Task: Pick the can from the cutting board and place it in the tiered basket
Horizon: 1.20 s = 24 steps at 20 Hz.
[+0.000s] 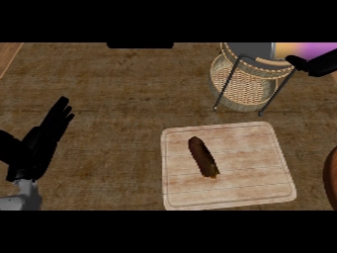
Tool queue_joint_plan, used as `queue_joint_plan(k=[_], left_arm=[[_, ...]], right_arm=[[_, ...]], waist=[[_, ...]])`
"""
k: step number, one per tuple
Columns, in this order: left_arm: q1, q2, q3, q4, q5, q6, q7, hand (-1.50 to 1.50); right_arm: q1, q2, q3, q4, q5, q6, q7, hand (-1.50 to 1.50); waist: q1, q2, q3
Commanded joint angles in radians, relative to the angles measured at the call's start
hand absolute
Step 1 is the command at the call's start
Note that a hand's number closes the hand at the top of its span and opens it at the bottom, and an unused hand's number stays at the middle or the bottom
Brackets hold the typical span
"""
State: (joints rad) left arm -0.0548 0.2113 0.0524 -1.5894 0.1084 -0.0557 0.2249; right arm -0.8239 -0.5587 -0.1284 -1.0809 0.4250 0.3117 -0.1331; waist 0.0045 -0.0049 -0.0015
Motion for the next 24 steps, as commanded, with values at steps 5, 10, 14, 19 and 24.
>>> queue_joint_plan(k=[5, 10, 14, 19, 24], left_arm=[[-0.008, -0.002, 0.008, -0.010, -0.001, -0.015, 0.036, 0.00], [-0.043, 0.010, 0.036, 0.038, 0.012, -0.037, 0.016, 0.00], [0.010, -0.014, 0.010, -0.009, -0.016, -0.027, 0.002, 0.00], [0.019, 0.008, 0.023, -0.062, 0.031, -0.069, 0.053, 0.00], [0.003, -0.038, 0.014, 0.037, -0.027, -0.035, -0.053, 0.00]], right_arm=[[-0.049, 0.066, 0.043, 0.136, 0.099, -0.086, -0.045, 1.50], [-0.074, 0.137, 0.066, 0.211, 0.163, -0.194, -0.045, 1.50], [-0.129, 0.150, 0.046, 0.312, 0.192, -0.261, -0.092, 1.50], [-0.151, 0.180, -0.067, 0.408, 0.117, -0.383, -0.187, 1.50], [-0.217, 0.206, -0.045, 0.541, 0.173, -0.457, -0.250, -1.50]], waist=[[0.010, 0.008, 0.002], [0.013, 0.010, 0.001], [0.018, 0.010, 0.002], [0.028, 0.011, 0.002], [0.020, 0.012, 0.002]])
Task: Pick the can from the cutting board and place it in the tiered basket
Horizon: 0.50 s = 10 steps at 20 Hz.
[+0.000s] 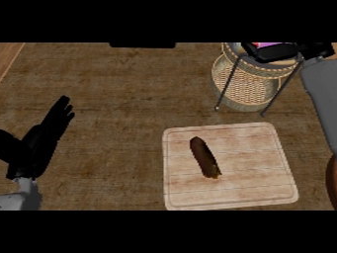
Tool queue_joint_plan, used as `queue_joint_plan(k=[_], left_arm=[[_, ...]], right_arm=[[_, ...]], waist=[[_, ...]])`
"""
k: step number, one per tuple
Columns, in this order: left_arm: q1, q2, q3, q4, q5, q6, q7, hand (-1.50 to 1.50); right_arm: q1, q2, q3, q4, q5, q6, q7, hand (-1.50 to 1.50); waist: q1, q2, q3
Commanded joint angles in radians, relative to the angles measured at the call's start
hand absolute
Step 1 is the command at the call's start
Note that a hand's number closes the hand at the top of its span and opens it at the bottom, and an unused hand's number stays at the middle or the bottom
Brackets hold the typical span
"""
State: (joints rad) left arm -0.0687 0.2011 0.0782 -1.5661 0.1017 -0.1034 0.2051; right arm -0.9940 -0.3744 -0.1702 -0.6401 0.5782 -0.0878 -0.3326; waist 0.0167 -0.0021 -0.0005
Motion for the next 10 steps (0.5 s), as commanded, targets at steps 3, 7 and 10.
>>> queue_joint_plan(k=[3, 7, 10], left_arm=[[0.019, -0.020, 0.008, 0.024, -0.024, 0.016, -0.048, 0.00], [-0.017, -0.011, 0.003, -0.016, -0.008, 0.011, 0.041, 0.00], [0.008, -0.006, 0.012, -0.016, -0.008, 0.005, 0.023, 0.00]], right_arm=[[-0.076, 0.050, 0.009, 0.106, 0.028, -0.047, -0.013, -1.50], [-0.110, 0.072, -0.069, 0.149, -0.053, -0.051, -0.022, -1.50], [-0.115, 0.068, -0.126, 0.127, -0.132, 0.009, 0.004, -1.50]], waist=[[0.005, 0.008, 0.000], [0.006, 0.009, 0.001], [0.001, 0.005, 0.001]])
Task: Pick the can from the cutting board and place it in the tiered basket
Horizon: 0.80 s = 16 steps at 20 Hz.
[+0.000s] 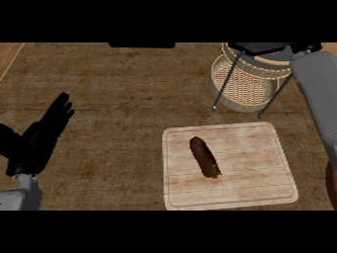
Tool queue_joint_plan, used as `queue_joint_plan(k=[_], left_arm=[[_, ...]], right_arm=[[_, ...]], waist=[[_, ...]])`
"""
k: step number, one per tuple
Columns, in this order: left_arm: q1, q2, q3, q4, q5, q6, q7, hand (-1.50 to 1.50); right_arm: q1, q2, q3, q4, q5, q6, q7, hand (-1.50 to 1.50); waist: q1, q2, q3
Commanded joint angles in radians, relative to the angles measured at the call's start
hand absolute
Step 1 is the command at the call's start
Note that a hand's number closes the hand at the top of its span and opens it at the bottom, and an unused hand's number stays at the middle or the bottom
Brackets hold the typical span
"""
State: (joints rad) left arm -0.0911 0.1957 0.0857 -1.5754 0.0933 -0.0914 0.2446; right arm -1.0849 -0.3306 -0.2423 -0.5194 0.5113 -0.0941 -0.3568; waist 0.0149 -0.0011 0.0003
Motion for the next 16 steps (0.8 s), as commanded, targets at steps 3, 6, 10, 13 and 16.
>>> queue_joint_plan(k=[3, 6, 10, 13, 16], left_arm=[[-0.036, 0.026, 0.023, 0.005, 0.021, -0.018, 0.039, 0.00], [0.041, -0.035, -0.035, -0.039, -0.032, 0.021, -0.005, 0.00], [-0.018, -0.004, 0.012, 0.003, 0.000, 0.002, 0.006, 0.00], [0.005, -0.006, 0.002, 0.017, -0.009, -0.015, -0.034, 0.00], [0.008, 0.018, 0.005, -0.064, 0.011, -0.025, 0.049, 0.00]], right_arm=[[-0.047, 0.024, -0.123, 0.023, -0.145, 0.044, 0.066, -1.50], [-0.047, -0.022, -0.198, 0.033, -0.229, 0.087, 0.048, -1.50], [-0.075, -0.065, -0.291, 0.084, -0.323, 0.110, 0.070, -1.50], [-0.067, -0.156, -0.344, 0.119, -0.360, 0.115, 0.058, -1.50], [-0.067, -0.248, -0.383, 0.121, -0.390, 0.123, 0.078, -1.50]], waist=[[0.000, 0.005, 0.000], [0.005, 0.004, 0.000], [0.010, 0.011, 0.001], [0.016, 0.014, 0.001], [0.019, 0.011, 0.001]])
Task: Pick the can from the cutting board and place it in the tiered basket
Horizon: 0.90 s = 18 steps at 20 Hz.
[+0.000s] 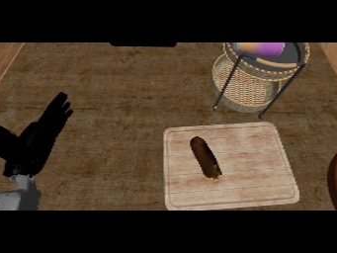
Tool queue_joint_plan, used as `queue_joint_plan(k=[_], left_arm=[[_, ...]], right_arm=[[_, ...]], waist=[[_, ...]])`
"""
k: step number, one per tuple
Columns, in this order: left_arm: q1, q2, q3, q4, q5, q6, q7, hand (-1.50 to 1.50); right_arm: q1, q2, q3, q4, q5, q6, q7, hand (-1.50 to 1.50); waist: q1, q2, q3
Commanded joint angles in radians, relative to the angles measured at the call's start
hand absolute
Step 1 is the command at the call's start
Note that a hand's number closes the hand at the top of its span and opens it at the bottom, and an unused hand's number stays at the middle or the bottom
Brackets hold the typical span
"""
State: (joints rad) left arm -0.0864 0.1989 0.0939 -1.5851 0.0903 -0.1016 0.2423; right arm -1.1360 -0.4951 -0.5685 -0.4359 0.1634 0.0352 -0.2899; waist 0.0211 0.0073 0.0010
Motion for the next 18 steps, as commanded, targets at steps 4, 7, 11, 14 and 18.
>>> queue_joint_plan(k=[4, 7, 11, 14, 18], left_arm=[[0.026, -0.011, -0.005, -0.006, 0.006, -0.015, -0.022, 0.00], [-0.006, 0.013, 0.023, 0.029, 0.017, -0.031, -0.041, 0.00], [-0.026, -0.041, -0.040, 0.029, -0.031, 0.009, -0.020, 0.00], [-0.062, -0.012, 0.007, 0.049, -0.008, 0.004, -0.021, 0.00], [-0.008, -0.050, -0.039, 0.020, -0.025, 0.005, -0.039, 0.00]], right_arm=[[-0.012, -0.234, -0.106, 0.081, -0.072, 0.035, 0.051, -1.50], [0.038, -0.337, -0.126, 0.118, -0.087, 0.124, 0.023, -1.50], [0.053, -0.423, -0.138, 0.163, -0.092, 0.178, 0.008, -1.50], [0.127, -0.483, -0.173, 0.194, -0.120, 0.259, -0.050, -1.50], [0.178, -0.543, -0.163, 0.210, -0.101, 0.318, -0.092, -1.50]], waist=[[0.013, 0.006, 0.001], [0.012, 0.010, 0.001], [0.018, 0.014, 0.002], [0.014, 0.017, 0.004], [0.026, 0.021, 0.005]])
